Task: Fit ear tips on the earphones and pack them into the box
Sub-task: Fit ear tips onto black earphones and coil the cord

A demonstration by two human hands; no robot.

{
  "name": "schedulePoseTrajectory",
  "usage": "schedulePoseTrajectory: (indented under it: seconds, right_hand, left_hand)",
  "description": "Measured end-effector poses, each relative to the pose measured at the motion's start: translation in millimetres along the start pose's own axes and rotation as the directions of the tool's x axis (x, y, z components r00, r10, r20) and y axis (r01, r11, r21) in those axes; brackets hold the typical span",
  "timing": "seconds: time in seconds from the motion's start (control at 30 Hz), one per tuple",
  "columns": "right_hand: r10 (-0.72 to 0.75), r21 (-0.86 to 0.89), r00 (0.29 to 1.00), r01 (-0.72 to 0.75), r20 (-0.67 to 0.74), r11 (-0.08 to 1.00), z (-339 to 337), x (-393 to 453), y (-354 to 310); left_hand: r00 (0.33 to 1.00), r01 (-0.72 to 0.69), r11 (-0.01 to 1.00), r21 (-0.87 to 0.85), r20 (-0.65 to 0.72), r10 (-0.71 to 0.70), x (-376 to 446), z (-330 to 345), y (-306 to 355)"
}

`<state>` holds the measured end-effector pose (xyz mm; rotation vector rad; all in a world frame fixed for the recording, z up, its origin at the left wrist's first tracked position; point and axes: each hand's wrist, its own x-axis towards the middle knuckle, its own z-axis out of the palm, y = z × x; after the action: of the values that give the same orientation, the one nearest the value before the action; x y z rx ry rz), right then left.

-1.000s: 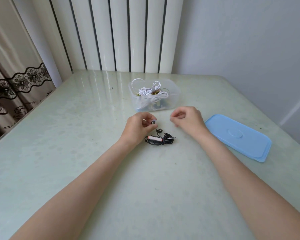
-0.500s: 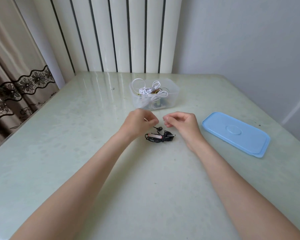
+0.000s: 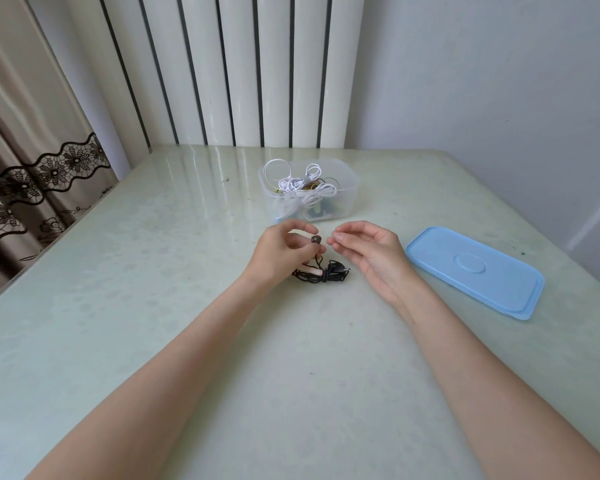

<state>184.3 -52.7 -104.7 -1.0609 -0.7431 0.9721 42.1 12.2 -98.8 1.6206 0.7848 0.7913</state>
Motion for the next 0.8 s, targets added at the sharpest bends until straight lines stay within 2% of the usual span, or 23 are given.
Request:
schedulePoseTrajectory:
  seconds: [0.17, 0.27, 0.4, 0.53, 0.6, 0.7, 0.8]
  right_hand:
    - [0.001, -0.093, 0.999, 0.003, 0.040, 0.996, 7, -1, 0]
    - [0.012, -0.016, 1.000, -0.011, 0.024, 1.000, 4, 0, 1]
    - [0.022, 0.111, 0.998, -0.028, 0.055, 0.993, 7, 0, 2]
    - [0.036, 0.051, 0.998, -0.039, 0.052, 0.998, 12, -1, 3]
    - [0.042, 0.078, 0.999, -0.043, 0.025, 0.996, 10, 0, 3]
    - [0.039, 0.121, 0.999, -0.037, -0.022, 0.992, 7, 2, 2]
    - [0.033, 0.134, 0.998, -0.026, -0.049, 0.991, 5, 3, 2]
  left_hand:
    - [1.000, -0.011, 0.999, -0.047, -0.004, 0.010, 2, 0, -3]
    - [1.000, 0.000, 0.996, -0.093, -0.009, -0.001, 3, -2, -5]
    - [0.998, 0.042, 0.965, -0.257, -0.025, -0.050, 5, -7, -7]
    - [0.999, -0.008, 0.998, -0.068, -0.039, 0.006, 5, -6, -6]
    - [1.000, -0.015, 0.996, 0.085, -0.026, 0.017, 5, -8, -4]
    - [0.990, -0.057, 0.913, 0.404, 0.140, 0.000, 1, -5, -1]
    - [0.987, -0.115, 0.803, 0.585, 0.156, 0.027, 1, 3, 4]
